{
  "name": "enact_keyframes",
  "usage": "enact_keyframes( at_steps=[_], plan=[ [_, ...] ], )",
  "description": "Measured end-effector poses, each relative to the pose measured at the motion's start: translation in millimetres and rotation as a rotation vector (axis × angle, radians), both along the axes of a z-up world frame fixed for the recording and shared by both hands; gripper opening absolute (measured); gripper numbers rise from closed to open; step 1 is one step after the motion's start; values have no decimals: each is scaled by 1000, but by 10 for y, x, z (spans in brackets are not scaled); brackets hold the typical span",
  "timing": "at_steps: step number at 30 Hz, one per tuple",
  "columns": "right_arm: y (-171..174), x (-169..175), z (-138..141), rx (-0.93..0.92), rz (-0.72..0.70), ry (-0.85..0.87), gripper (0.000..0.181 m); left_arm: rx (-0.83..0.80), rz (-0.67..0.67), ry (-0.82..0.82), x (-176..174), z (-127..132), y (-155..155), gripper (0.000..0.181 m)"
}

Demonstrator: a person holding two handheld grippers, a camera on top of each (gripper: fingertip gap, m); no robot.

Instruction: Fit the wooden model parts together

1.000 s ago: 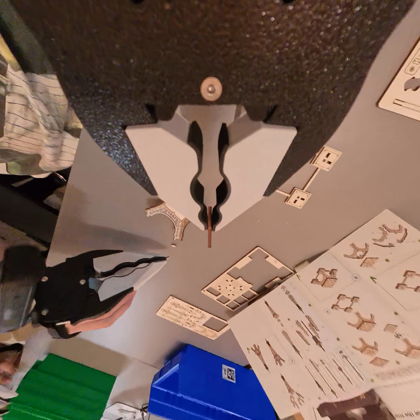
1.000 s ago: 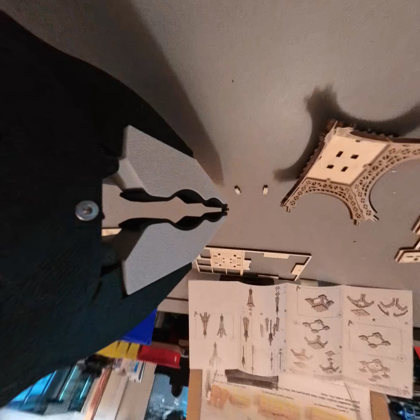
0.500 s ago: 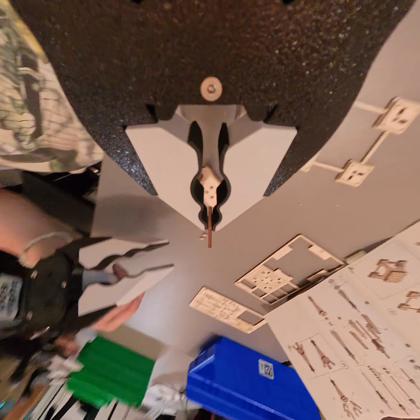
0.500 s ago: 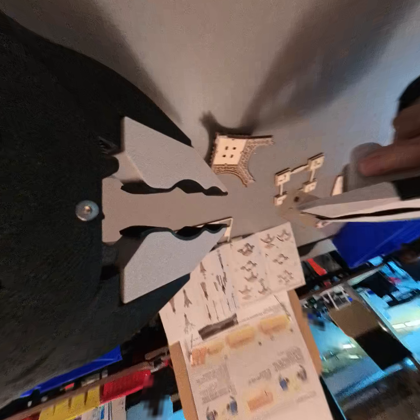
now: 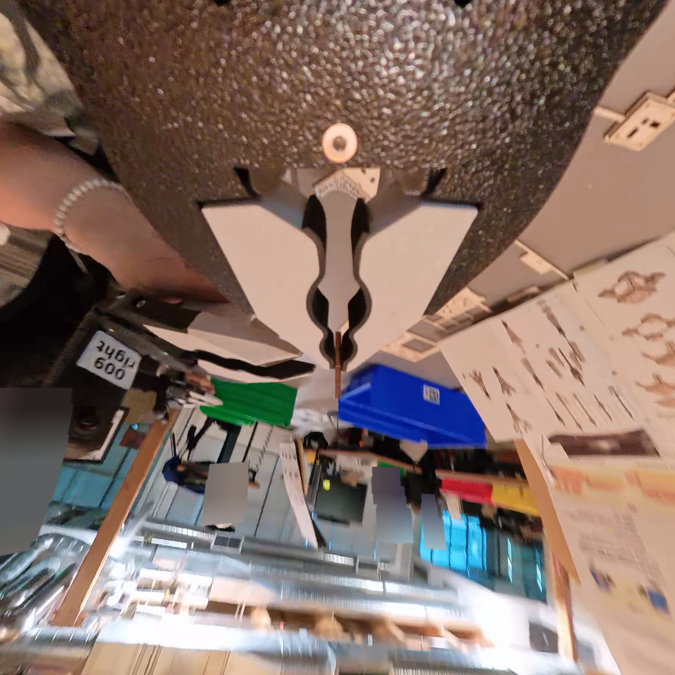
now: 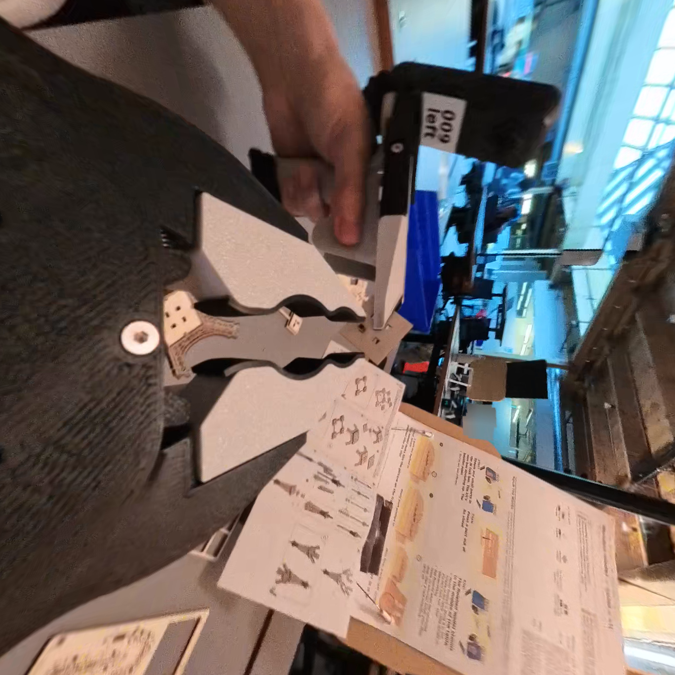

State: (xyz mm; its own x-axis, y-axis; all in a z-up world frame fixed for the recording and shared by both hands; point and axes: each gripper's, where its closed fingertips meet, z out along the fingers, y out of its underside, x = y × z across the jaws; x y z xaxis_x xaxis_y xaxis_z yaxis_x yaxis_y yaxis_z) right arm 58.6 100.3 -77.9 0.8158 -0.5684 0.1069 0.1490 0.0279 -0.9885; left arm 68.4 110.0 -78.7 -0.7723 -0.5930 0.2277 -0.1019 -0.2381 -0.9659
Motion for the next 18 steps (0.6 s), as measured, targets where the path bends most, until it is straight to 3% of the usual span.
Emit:
enact_keyframes(
  at_steps=[4,8,18],
  plan=[
    [92,-6,96,114,48,66,18,-54,57,-169,-92,223,5,0],
    [119,-64,202,150,45,24,7,-13,126,-284,-161,336,3,0],
    [69,-105,307,158,23,-43,2,14,169,-340,-204,377,-46,0]
  ],
)
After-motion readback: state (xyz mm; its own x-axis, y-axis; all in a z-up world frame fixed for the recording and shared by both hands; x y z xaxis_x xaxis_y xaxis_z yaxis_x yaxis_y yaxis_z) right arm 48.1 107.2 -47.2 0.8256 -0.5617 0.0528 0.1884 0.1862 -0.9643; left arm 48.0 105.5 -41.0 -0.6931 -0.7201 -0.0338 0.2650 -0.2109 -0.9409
